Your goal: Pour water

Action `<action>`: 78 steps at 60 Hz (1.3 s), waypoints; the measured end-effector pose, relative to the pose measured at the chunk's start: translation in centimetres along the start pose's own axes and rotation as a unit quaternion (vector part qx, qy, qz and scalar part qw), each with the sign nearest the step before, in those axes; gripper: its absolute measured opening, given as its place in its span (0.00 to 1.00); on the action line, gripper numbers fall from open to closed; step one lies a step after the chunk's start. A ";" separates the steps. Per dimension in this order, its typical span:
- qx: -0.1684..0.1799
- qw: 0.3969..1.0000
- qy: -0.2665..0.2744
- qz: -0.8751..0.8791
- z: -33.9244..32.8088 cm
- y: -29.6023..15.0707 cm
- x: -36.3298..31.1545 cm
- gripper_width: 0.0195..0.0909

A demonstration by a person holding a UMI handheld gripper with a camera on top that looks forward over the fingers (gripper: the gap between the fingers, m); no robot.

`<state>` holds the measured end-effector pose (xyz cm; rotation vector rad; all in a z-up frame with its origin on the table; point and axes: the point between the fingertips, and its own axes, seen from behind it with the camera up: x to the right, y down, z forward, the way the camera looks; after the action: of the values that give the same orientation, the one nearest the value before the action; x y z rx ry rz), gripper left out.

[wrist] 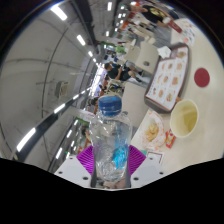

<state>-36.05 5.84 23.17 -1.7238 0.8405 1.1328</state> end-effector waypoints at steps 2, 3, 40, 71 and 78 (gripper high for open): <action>0.000 0.998 -0.011 0.058 1.0 -0.6 1.0 0.27; -0.001 0.996 -0.017 0.084 1.2 -0.9 1.3 0.27; -0.063 0.970 -0.016 0.233 1.9 -0.8 5.2 0.27; 0.038 0.851 0.093 -0.515 -3.0 -22.8 6.9 0.27; 0.016 0.819 0.134 -0.558 -2.9 -25.1 14.1 0.27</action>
<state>-8.13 11.79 18.18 -1.8963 -0.1012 0.0677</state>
